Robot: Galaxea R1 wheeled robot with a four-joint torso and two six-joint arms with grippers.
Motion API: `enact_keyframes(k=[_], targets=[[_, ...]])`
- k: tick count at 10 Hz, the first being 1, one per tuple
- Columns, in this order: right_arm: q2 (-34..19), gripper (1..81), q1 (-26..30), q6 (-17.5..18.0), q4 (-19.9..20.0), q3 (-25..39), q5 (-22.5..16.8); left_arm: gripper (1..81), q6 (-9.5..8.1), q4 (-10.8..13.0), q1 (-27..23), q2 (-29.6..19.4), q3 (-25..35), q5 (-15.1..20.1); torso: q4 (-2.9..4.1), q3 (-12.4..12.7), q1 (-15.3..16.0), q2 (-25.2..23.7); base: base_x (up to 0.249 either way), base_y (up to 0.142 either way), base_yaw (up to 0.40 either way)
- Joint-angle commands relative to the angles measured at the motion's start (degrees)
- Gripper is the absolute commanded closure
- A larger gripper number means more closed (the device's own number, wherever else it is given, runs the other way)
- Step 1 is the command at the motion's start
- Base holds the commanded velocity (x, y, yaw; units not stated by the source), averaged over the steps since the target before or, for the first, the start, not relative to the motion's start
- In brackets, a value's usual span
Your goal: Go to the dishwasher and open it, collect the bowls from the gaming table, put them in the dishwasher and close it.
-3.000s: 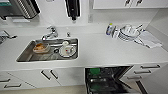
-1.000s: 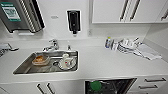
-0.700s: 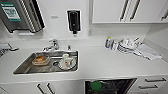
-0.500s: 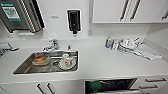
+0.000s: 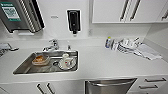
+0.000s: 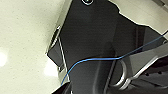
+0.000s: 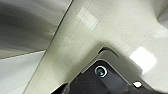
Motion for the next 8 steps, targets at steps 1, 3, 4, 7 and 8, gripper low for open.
enact_keyframes(k=[1, 3, 4, 7, 8], targets=[[9.9, 1.0, -6.6, -0.3, -34.9, -16.0, 1.4, 1.0, 0.48, 1.6, -1.2, -0.7, -1.9, 2.6, 0.0, 0.0, 0.0, 0.0, 0.0, 0.0, 0.0], [14.5, 1.0, -8.7, -0.3, -40.1, -24.2, 2.9, 1.0, 0.57, 1.6, -1.8, -0.7, -3.1, 2.6, 0.0, 0.0, 0.0, 0.0, 0.0, 0.0, 0.0], [15.9, 1.0, -9.6, -0.3, -40.9, -27.2, 4.6, 1.0, 0.65, 1.8, -2.0, -0.6, -3.9, 2.6, 0.0, 0.0, 0.0, 0.0, 0.0, 0.0, 0.0], [22.0, 1.0, -12.2, 0.1, -39.9, -39.8, 14.1, 1.0, 5.93, 3.2, -2.9, -0.5, -4.2, 2.6, 0.0, 0.0, 0.0, 0.0, 0.0, 0.0, 0.0], [23.2, 1.0, -13.1, 0.1, -39.7, -42.6, 18.0, 1.0, 5.93, 3.2, -3.1, -0.5, -4.2, 2.6, 0.0, 0.0, 0.0, 0.0, 0.0, 0.0, 0.0]])
